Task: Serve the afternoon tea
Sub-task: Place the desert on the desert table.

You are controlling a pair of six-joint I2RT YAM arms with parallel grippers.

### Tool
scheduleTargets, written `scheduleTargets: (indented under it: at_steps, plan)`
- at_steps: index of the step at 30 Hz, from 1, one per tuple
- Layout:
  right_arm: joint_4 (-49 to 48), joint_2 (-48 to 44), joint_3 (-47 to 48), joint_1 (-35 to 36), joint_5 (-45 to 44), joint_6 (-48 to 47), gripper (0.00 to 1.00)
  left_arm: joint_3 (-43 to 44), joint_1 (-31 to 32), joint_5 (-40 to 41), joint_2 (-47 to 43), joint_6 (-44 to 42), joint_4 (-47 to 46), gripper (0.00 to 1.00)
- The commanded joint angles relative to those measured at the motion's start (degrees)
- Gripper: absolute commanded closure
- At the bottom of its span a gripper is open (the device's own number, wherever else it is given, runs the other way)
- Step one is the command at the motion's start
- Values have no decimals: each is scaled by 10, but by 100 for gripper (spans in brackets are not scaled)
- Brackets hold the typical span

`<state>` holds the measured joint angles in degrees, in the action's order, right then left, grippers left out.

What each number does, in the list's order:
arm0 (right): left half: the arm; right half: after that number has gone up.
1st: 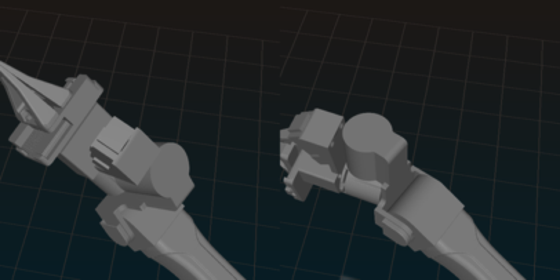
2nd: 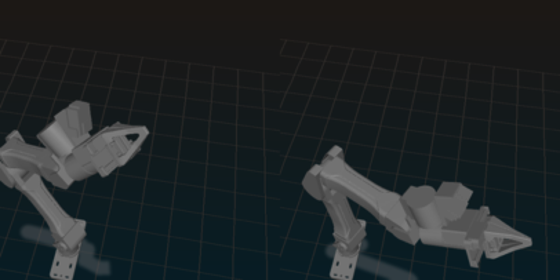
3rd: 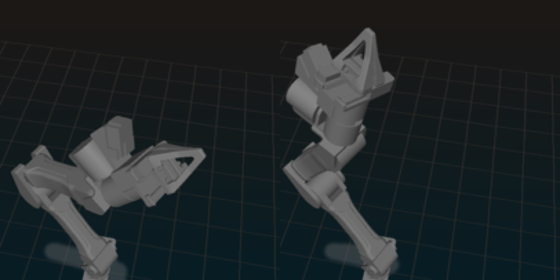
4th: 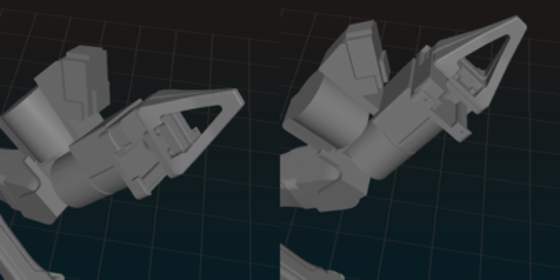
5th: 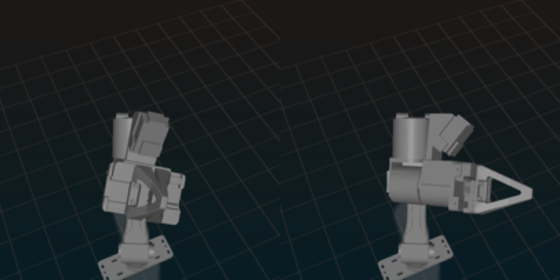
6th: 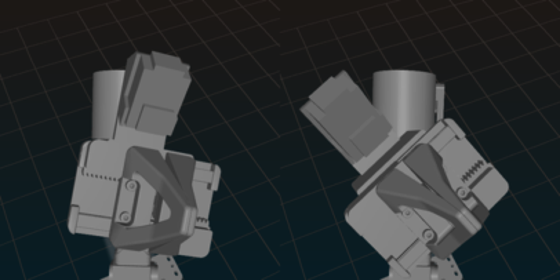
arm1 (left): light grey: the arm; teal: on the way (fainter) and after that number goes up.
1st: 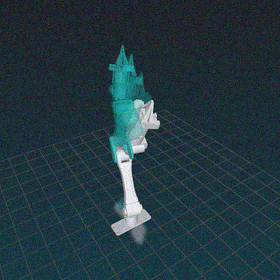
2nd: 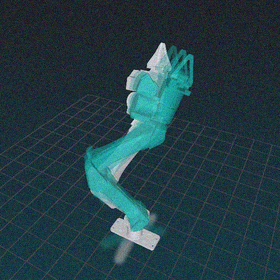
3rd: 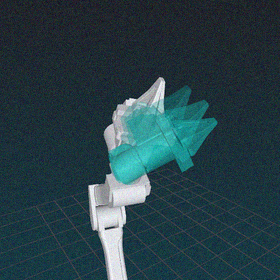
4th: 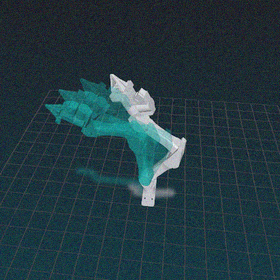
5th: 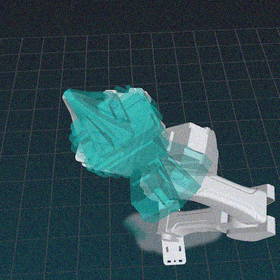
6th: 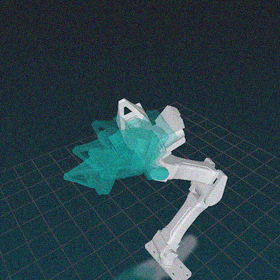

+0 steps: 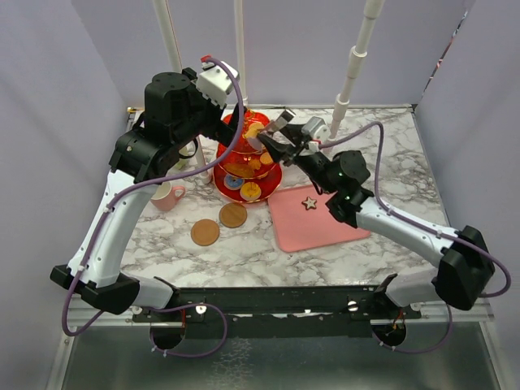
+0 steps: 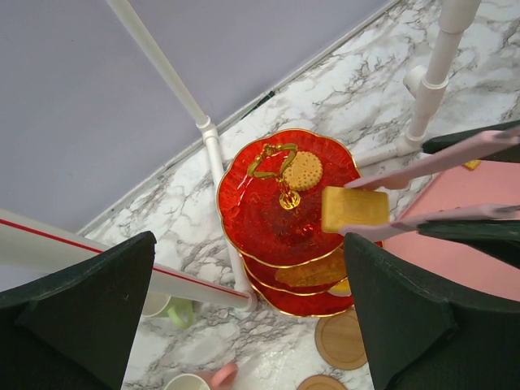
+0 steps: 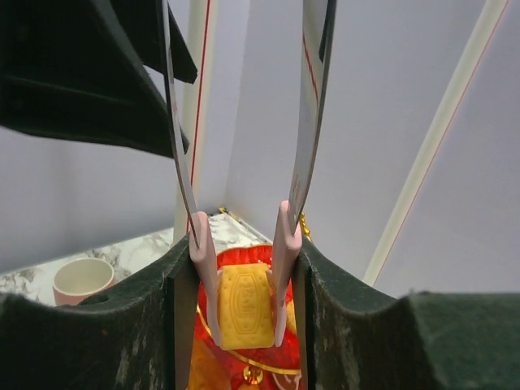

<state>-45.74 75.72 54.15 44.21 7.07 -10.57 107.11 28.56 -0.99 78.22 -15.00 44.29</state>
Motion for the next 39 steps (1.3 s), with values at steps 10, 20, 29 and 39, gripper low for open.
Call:
scheduleTargets:
  at_steps: [10,20,29,39]
  plan:
    - [-54,179,144,4,9,-4,64,-11,-2,6,-27,-15,-7,1]
    - [-52,210,162,4,8,4,55,-12,-2,6,-34,-20,-9,1]
    - [-47,211,161,4,14,11,43,-7,-2,6,-34,-23,-10,1]
    - [-50,188,149,4,13,7,41,-9,-2,6,-38,-22,-9,1]
